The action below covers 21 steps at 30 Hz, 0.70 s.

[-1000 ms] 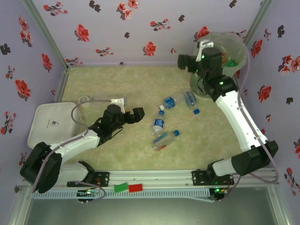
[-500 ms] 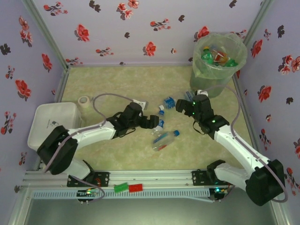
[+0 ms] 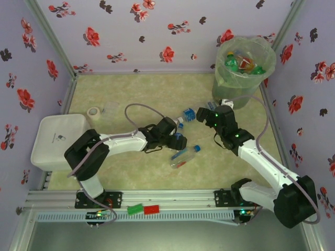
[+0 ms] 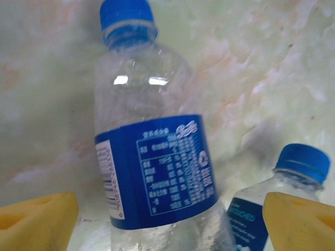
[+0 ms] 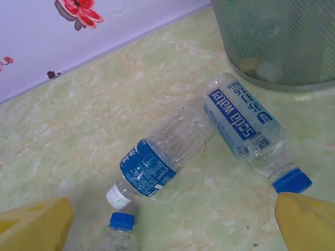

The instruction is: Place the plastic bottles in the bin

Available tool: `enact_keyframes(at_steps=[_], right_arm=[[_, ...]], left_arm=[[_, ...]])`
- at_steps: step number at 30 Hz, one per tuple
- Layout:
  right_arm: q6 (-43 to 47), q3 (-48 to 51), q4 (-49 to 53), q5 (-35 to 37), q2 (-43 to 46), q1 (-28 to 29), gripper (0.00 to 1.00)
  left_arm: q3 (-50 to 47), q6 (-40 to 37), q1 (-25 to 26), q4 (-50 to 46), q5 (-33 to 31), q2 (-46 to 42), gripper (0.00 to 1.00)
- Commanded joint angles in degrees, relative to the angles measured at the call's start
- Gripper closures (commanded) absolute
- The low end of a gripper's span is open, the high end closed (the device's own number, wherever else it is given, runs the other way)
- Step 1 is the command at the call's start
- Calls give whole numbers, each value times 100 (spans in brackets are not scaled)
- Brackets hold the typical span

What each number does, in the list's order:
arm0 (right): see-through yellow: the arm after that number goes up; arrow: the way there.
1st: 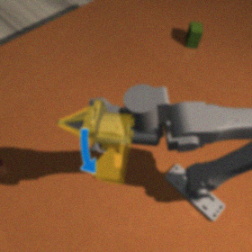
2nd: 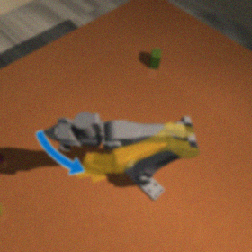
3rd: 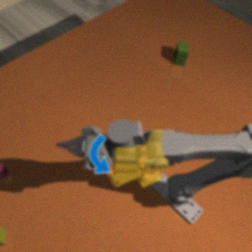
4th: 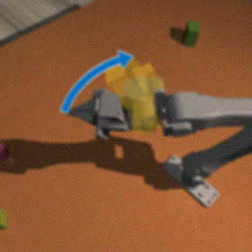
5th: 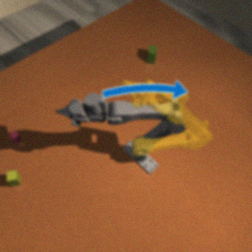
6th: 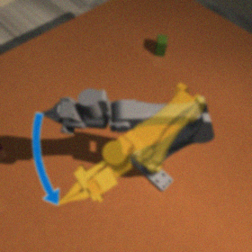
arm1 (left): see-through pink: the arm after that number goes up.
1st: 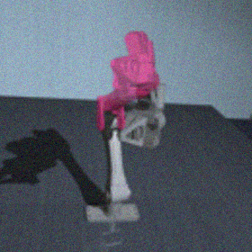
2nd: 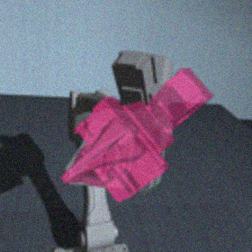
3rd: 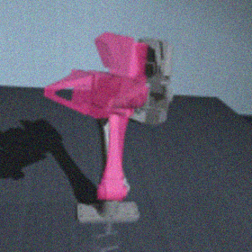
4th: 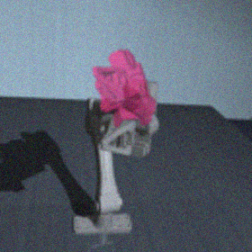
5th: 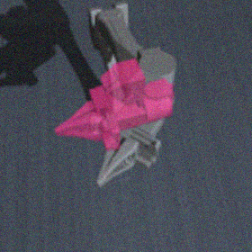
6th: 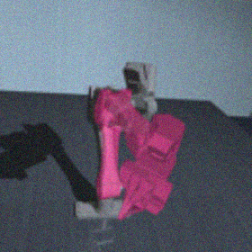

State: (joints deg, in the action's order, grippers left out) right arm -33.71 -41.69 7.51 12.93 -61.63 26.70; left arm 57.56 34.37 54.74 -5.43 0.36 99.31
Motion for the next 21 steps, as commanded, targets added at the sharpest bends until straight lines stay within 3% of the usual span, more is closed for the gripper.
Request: enact_keyframes(at_steps=[1, 21], right_arm=[[-110, 99, -93, 209, 18, 29, 0], [-195, -32, -135, -16, -139, 28, 0]], left_arm=[[133, 71, 113, -403, -136, 138, 12], [-76, 123, 107, -250, -814, 220, 34]])
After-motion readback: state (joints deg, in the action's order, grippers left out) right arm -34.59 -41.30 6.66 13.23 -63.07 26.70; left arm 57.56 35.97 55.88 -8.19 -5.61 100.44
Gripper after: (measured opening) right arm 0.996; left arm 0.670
